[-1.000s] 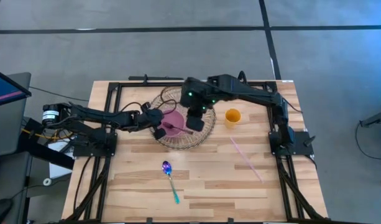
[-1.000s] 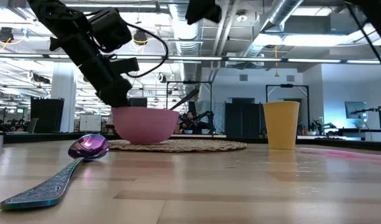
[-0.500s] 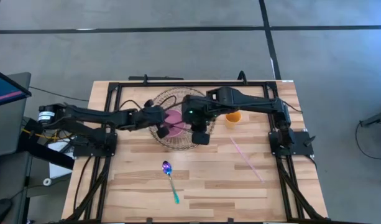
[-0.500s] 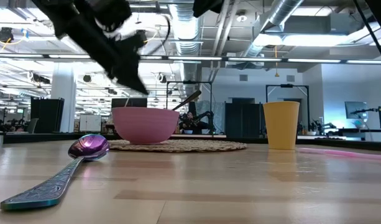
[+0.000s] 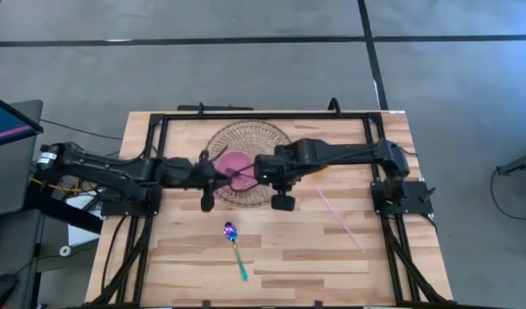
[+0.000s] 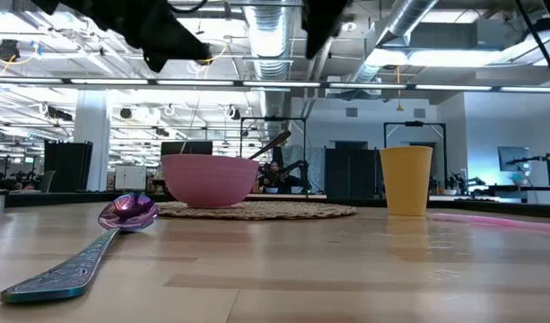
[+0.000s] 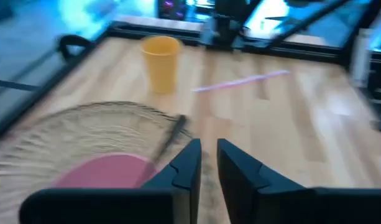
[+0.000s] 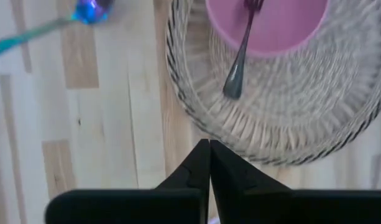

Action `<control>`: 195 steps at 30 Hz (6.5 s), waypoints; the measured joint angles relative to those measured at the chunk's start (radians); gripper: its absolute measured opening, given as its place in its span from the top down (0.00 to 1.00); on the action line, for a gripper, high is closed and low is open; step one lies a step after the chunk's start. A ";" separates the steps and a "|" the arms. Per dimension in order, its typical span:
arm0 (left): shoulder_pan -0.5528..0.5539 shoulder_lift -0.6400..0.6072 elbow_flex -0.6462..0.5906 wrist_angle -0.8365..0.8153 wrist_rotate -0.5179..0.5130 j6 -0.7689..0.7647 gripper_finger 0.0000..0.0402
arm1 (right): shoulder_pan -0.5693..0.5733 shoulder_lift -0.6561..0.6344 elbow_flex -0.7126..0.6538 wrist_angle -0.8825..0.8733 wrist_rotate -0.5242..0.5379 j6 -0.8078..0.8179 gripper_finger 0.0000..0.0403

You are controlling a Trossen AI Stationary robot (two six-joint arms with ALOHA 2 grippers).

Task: Pick & Place Utensil
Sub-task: Put the blue spoon on the pink bowl

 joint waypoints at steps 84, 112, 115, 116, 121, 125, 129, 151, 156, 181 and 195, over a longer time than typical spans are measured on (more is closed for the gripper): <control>-0.353 0.844 0.389 -0.267 0.079 -1.618 0.86 | 0.019 -0.328 -1.129 1.173 -0.501 -0.079 1.00; -0.341 0.840 0.372 -0.290 0.112 -1.612 0.86 | 0.261 0.222 -0.858 1.719 -0.104 -0.079 1.00; -0.347 0.840 0.372 -0.289 0.110 -1.619 0.86 | 0.261 0.238 -0.858 1.770 -0.111 -0.080 1.00; -0.348 0.840 0.372 -0.286 0.109 -1.620 0.86 | 0.261 0.239 -0.858 1.775 -0.116 -0.081 1.00; -0.362 0.826 0.372 -0.276 0.081 -1.619 0.86 | 0.260 0.211 -0.857 1.730 -0.131 -0.106 1.00; -0.379 0.792 0.378 -0.254 0.003 -1.626 0.86 | 0.259 0.116 -0.856 1.625 -0.131 -0.164 1.00; -0.391 0.788 0.380 -0.252 -0.052 -1.631 0.86 | 0.245 0.002 -0.853 1.483 -0.131 -0.194 1.00; -0.408 0.820 0.378 -0.251 -0.005 -1.710 0.86 | -0.047 -0.629 -1.327 1.398 -0.122 -0.076 1.00; -0.407 0.820 0.376 -0.292 0.000 -1.714 0.86 | -0.051 -0.650 -1.346 1.418 -0.122 -0.076 1.00; -0.367 0.818 0.344 -0.293 -0.004 -1.670 0.86 | -0.049 -0.626 -1.346 1.462 -0.130 -0.068 1.00; -0.271 0.725 0.344 -0.501 0.116 -1.493 0.86 | -0.031 -0.626 -1.346 1.464 -0.130 -0.077 1.00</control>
